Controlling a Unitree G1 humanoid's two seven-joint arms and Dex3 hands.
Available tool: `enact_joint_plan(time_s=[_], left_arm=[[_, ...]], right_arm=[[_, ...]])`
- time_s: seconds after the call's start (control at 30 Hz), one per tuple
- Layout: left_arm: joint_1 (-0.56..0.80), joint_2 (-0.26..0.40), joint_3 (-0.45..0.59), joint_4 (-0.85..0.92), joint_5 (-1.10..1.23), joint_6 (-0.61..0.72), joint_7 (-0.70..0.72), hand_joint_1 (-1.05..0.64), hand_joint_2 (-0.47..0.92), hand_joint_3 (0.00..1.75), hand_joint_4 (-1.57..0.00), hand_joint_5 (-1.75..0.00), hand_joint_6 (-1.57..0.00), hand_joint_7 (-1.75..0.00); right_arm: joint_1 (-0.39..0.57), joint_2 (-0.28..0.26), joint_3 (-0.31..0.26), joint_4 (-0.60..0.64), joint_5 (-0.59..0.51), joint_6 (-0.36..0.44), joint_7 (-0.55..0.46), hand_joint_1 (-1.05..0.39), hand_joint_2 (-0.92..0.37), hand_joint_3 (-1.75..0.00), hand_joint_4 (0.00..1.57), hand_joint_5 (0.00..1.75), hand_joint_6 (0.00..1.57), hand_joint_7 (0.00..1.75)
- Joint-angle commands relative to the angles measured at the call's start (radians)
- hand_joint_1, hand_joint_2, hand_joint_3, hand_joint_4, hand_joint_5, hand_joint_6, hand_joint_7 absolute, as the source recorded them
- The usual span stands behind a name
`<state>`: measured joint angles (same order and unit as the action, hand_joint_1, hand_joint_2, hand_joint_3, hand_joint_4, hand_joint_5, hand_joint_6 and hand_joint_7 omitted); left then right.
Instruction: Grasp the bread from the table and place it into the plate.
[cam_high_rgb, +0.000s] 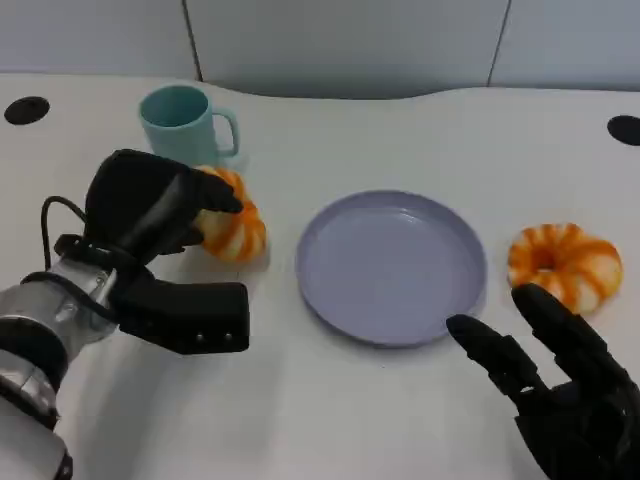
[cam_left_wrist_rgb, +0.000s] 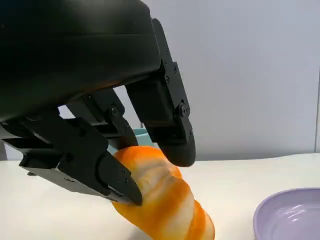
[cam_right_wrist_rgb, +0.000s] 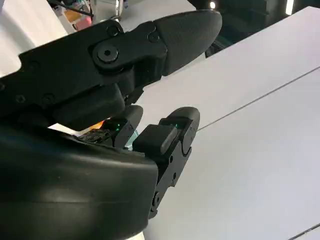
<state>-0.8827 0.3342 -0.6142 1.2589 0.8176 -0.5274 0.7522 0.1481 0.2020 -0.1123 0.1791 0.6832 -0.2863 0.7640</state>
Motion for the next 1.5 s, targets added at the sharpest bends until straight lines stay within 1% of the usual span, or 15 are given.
enact_joint_plan(time_s=[0.03,0.17,0.23,0.43,0.67,0.77,0.93,1.07,1.3,1.37,1.5], left_arm=[[-0.019,0.016,0.011,-0.007,-0.003,-0.002,0.017,0.00,0.70,0.00,-1.38,-0.03,-1.23,0.00],[-0.037,0.021,0.026,-0.018,-0.020,-0.039,-0.004,0.03,0.69,0.00,-1.37,-0.02,-1.23,0.00],[-0.044,0.022,0.027,-0.021,-0.015,-0.049,0.008,0.04,0.68,0.00,-1.39,-0.03,-1.25,-0.01],[-0.057,0.015,0.033,-0.019,-0.010,-0.051,0.024,0.05,0.67,0.00,-1.37,-0.01,-1.26,-0.01],[-0.077,0.003,0.024,-0.013,0.009,-0.041,0.077,0.07,0.65,0.00,-1.40,-0.02,-1.28,-0.02],[-0.084,-0.002,0.030,-0.013,0.001,-0.041,0.073,0.06,0.65,0.00,-1.40,-0.02,-1.27,-0.01],[-0.090,-0.010,0.041,-0.016,-0.012,-0.055,0.057,0.09,0.64,0.00,-1.36,0.00,-1.26,0.00],[-0.092,-0.025,0.047,-0.017,-0.022,-0.067,0.051,0.11,0.64,0.01,-1.35,0.00,-1.26,0.00],[-0.097,-0.052,0.063,-0.016,-0.039,-0.096,0.036,0.07,0.67,0.01,-1.37,-0.01,-1.28,-0.01],[-0.102,-0.069,0.057,-0.021,-0.032,-0.108,0.061,0.08,0.69,0.01,-1.40,-0.03,-1.27,-0.01],[-0.110,-0.085,0.050,-0.029,-0.021,-0.134,0.087,0.04,0.69,0.01,-1.39,-0.02,-1.27,-0.01]], right_arm=[[-0.003,0.004,-0.011,0.003,0.006,0.002,0.002,-0.58,-0.92,-0.06,0.64,0.34,0.75,0.00],[-0.034,0.002,-0.018,0.031,0.002,-0.004,0.001,-0.59,-0.92,-0.05,0.64,0.34,0.75,0.00],[-0.044,0.000,-0.022,0.040,0.006,0.000,0.004,-0.60,-0.92,-0.04,0.65,0.34,0.75,0.00],[-0.070,-0.006,-0.035,0.064,-0.002,-0.006,0.001,-0.60,-0.92,-0.04,0.65,0.33,0.75,0.00],[-0.111,-0.014,-0.058,0.101,-0.011,-0.015,0.015,-0.60,-0.92,-0.06,0.64,0.33,0.75,0.00],[-0.121,-0.016,-0.062,0.098,-0.016,-0.005,-0.005,-0.62,-0.91,-0.05,0.66,0.33,0.77,0.01],[-0.135,-0.019,-0.066,0.100,-0.019,0.005,-0.014,-0.62,-0.92,-0.03,0.67,0.33,0.77,0.01],[-0.141,-0.020,-0.066,0.101,-0.024,0.009,-0.017,-0.62,-0.92,-0.03,0.67,0.33,0.77,0.01],[-0.148,-0.017,-0.071,0.105,-0.042,-0.001,-0.024,-0.63,-0.92,-0.03,0.67,0.33,0.77,0.00],[-0.150,-0.015,-0.075,0.108,-0.042,-0.004,-0.022,-0.63,-0.92,-0.03,0.68,0.33,0.78,0.01],[-0.150,-0.011,-0.081,0.112,-0.047,-0.010,-0.025,-0.63,-0.92,-0.03,0.68,0.33,0.78,0.01]])
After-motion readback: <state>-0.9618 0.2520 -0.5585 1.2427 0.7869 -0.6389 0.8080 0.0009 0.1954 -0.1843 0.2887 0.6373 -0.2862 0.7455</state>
